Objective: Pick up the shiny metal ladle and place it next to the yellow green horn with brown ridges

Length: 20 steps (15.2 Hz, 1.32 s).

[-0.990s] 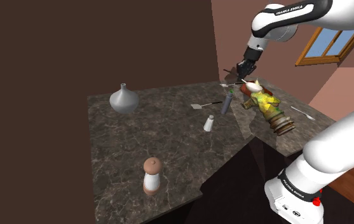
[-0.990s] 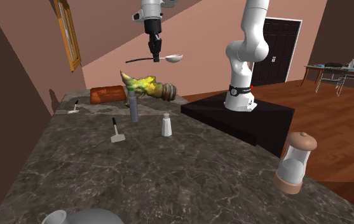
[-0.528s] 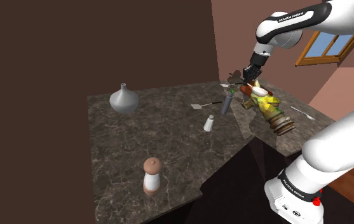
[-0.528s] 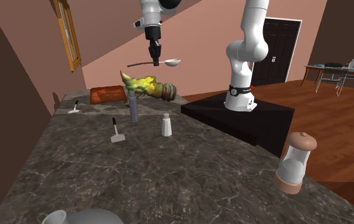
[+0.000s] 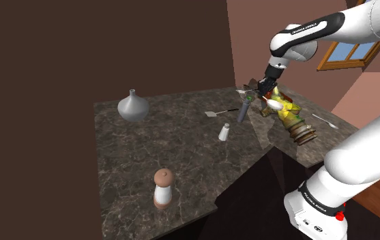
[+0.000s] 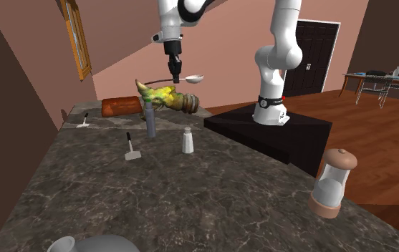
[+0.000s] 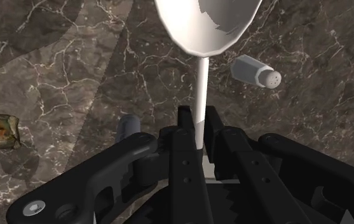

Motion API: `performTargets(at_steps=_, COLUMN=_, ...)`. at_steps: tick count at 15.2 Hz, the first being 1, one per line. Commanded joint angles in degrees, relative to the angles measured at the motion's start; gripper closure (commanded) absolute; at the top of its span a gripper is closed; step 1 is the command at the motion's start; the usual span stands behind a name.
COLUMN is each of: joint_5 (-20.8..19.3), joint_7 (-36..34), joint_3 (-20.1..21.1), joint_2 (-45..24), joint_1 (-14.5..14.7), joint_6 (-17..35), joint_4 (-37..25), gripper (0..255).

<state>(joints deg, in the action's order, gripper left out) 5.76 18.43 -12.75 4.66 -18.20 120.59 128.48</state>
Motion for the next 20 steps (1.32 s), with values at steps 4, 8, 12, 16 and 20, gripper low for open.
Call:
performTargets(at_steps=4, joint_5=0.8, joint_7=0.8, joint_3=0.0, joint_2=-1.9, joint_1=0.1, joint_6=4.0, joint_4=2.1, gripper=255)
performTargets(at_steps=8, joint_5=1.5, joint_7=1.6, joint_3=-0.1, joint_2=-3.7, joint_1=0.1, joint_6=7.0, joint_4=3.5, gripper=255)
performTargets(at_steps=12, joint_5=2.4, joint_7=2.4, joint_3=0.0, joint_2=-5.7, joint_1=0.1, joint_6=10.0, joint_4=4.6, gripper=255)
performTargets(at_steps=16, joint_5=3.5, joint_7=3.4, joint_3=0.0, joint_2=-7.9, joint_1=0.1, joint_6=13.0, joint_4=5.5, gripper=255)
performTargets(at_steps=20, joint_5=4.8, joint_7=4.5, joint_3=0.2, joint_2=-10.3, joint_1=0.1, joint_6=15.9, joint_4=6.2, gripper=255)
